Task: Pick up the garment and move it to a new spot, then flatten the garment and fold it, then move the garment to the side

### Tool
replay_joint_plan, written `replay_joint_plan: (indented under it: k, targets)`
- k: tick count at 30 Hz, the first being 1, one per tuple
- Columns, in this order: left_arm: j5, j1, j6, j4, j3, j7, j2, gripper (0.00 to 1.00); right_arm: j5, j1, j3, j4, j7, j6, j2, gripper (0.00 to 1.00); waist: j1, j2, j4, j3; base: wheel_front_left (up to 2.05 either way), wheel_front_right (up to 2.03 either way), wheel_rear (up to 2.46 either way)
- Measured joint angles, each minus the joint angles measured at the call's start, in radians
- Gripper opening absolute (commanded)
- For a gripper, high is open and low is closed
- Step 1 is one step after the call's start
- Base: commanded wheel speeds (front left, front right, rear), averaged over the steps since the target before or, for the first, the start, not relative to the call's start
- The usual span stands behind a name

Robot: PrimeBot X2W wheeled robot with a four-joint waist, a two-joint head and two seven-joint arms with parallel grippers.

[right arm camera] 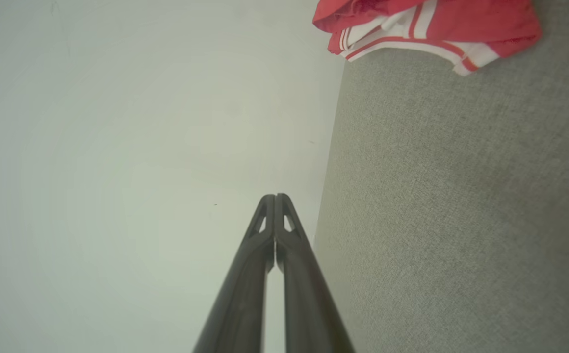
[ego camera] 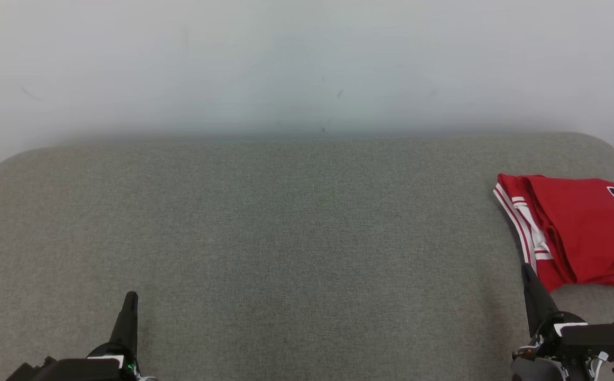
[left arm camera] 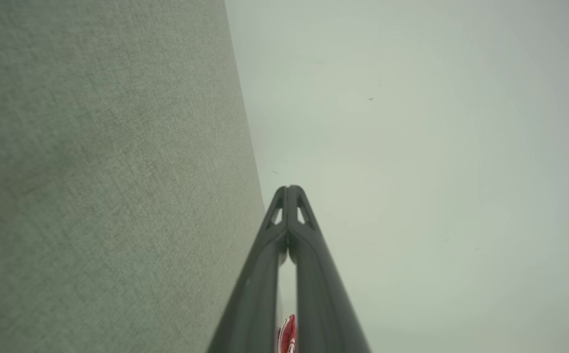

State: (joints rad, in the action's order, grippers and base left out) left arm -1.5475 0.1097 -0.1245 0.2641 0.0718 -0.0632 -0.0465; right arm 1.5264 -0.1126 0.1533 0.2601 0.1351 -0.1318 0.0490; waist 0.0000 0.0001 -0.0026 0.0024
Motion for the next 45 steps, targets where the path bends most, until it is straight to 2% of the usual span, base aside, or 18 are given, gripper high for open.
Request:
replay_joint_plan:
  k: [11,45]
  targets:
    - [-0.065,0.015,-0.005,0.003,-0.002,-0.017,-0.001,0.00,0.076,-0.009,0.007,0.001,0.015,0.000,0.000,0.00,0.0000,0.0000,0.003,0.001,0.00,0.00,0.00]
    - [-0.065,0.017,-0.005,0.003,-0.002,-0.017,-0.001,0.00,0.077,-0.010,0.008,0.001,0.015,0.000,0.000,0.00,0.0000,0.0000,0.003,0.001,0.00,0.00,0.00]
